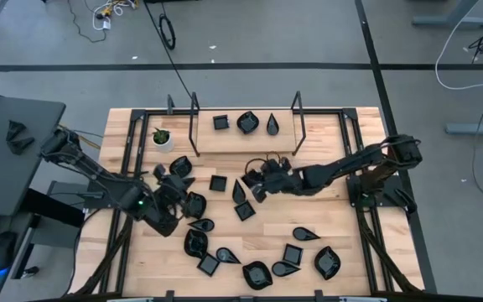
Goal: Pick & Place Mini shaped plates
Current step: Stack the black square bowl on top of the other black square bowl on the shelf
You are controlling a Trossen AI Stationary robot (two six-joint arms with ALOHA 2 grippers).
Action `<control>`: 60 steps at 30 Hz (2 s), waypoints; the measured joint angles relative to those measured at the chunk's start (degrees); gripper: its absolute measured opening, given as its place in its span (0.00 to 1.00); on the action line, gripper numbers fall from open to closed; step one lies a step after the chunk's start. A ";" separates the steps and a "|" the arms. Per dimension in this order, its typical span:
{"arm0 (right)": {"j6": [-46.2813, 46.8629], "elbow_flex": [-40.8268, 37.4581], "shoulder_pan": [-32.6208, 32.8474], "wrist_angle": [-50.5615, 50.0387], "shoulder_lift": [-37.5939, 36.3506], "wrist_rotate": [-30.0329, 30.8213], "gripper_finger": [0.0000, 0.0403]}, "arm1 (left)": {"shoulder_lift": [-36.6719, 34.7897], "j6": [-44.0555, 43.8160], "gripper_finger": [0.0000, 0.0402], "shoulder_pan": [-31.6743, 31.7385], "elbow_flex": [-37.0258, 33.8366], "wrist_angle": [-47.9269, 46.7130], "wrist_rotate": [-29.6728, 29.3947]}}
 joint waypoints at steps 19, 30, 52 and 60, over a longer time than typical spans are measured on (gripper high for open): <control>-16.20 0.02 6.96 33.36 0.17 23.13 0.01 | 15.44 57.71 0.34 9.04 0.00 42.46 13.26; -16.01 0.02 6.93 33.81 0.17 21.58 0.01 | 21.38 80.25 0.37 11.08 0.00 55.26 10.94; -14.76 0.02 6.91 34.20 0.20 20.20 0.01 | 21.62 94.28 0.28 16.57 0.02 63.82 10.14; -14.74 0.02 6.91 34.23 0.22 19.97 0.02 | 21.57 94.21 0.14 16.57 0.02 63.83 9.79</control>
